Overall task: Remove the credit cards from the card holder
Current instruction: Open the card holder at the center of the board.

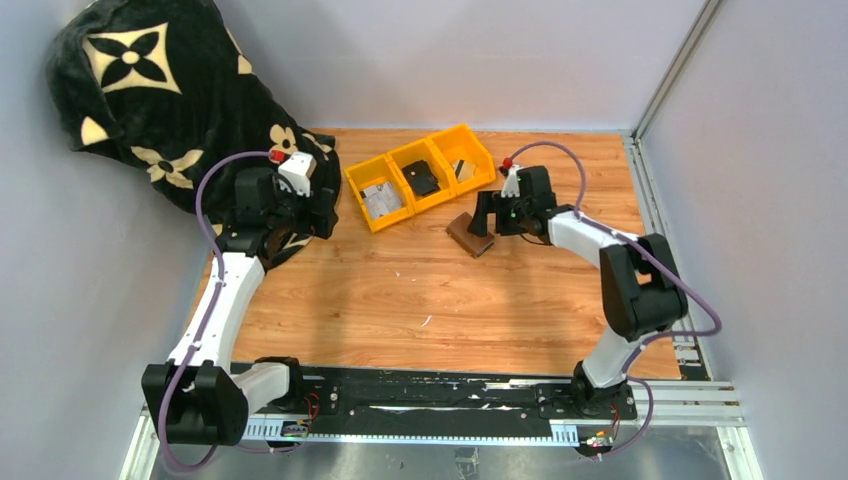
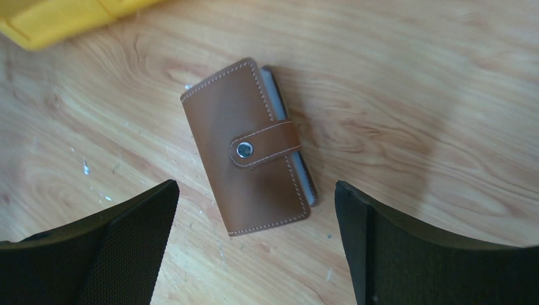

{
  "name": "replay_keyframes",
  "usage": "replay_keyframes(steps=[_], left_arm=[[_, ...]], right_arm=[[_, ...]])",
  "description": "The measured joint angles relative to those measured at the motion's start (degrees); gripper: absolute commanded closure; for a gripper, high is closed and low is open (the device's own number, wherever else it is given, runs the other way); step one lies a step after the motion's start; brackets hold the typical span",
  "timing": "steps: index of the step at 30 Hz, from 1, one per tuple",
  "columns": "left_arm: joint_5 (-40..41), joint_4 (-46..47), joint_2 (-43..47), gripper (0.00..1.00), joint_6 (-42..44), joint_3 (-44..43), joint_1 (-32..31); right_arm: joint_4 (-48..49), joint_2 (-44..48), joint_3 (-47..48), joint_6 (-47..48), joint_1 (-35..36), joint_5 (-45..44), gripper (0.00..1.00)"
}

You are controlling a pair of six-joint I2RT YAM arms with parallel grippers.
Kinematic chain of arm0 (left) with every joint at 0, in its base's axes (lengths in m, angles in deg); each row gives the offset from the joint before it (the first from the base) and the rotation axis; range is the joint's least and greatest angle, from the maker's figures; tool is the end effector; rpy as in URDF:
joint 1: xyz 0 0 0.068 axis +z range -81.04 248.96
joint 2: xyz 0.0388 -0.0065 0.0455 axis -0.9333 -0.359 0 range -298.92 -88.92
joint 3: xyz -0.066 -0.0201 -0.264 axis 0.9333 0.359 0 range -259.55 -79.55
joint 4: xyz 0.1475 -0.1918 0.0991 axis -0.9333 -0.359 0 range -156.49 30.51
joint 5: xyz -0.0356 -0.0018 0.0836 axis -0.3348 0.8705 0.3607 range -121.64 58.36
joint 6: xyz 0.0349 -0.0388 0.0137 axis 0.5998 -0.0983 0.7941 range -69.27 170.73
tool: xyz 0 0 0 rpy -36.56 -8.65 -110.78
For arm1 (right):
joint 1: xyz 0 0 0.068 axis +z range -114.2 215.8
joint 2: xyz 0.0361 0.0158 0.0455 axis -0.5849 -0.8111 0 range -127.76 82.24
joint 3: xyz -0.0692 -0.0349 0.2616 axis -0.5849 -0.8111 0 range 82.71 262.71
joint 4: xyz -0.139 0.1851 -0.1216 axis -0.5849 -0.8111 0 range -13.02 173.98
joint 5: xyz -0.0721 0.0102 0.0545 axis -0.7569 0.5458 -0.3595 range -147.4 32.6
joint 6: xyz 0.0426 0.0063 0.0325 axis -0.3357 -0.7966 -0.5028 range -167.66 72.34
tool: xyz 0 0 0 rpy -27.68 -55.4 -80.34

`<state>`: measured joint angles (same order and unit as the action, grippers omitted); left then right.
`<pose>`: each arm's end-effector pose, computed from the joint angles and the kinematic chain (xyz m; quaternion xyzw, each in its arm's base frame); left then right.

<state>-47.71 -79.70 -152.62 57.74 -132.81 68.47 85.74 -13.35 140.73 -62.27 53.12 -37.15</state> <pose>0.2478 -0.0120 0.3096 0.1253 0.8540 -0.0934 0.4963 0.3435 0.1201 0.2116 -0.1008 0.8743 0.2738 0.3880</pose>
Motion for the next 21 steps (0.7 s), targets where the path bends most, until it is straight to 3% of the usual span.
replay_keyframes(steps=[8,21], left_arm=[[-3.5,-6.7,2.7,0.00,1.4,-0.3,0.0],[-8.4,-10.6,5.9,0.00,2.1,-1.8,0.0]], right_arm=[[-5.2,-7.5,3.6,4.5,4.6,-1.9,0.03],[-12.6,-10.3,9.8,12.8,13.7,-23.9,0.03]])
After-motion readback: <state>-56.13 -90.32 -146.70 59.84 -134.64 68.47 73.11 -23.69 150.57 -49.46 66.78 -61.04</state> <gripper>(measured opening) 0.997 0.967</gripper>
